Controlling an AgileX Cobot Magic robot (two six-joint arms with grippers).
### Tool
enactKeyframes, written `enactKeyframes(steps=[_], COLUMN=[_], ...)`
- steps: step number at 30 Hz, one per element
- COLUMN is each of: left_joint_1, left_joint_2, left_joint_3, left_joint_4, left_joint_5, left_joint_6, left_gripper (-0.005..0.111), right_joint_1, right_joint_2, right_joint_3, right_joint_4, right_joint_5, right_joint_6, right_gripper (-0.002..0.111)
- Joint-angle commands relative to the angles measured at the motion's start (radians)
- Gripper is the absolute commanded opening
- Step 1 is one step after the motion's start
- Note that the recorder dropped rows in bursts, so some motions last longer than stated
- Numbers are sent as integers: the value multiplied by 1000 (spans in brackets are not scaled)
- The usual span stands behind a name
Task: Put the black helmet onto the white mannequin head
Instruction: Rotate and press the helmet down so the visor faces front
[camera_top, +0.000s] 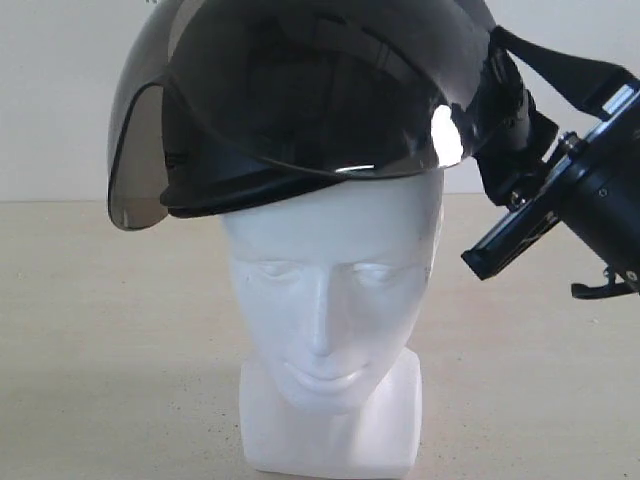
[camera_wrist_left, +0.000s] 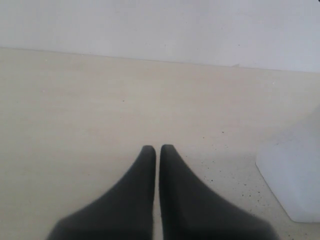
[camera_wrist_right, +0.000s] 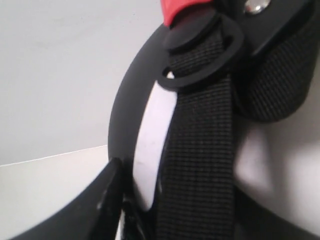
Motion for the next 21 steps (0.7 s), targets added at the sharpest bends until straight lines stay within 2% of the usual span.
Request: enactKeyframes(steps=[1, 21], left_joint_1=[-3, -3], left_joint_2=[-4, -4], left_joint_3=[3, 3], left_joint_4=[-4, -4], left_joint_5=[2, 2], left_joint_6=[5, 5], left_gripper=[4, 4], right_joint_1=[-3, -3], right_joint_2=[-43, -128], right_joint_3=[52, 246], right_joint_4=[-4, 68], right_joint_5=[-45, -45], right_joint_6=[0, -48], right_gripper=[0, 0])
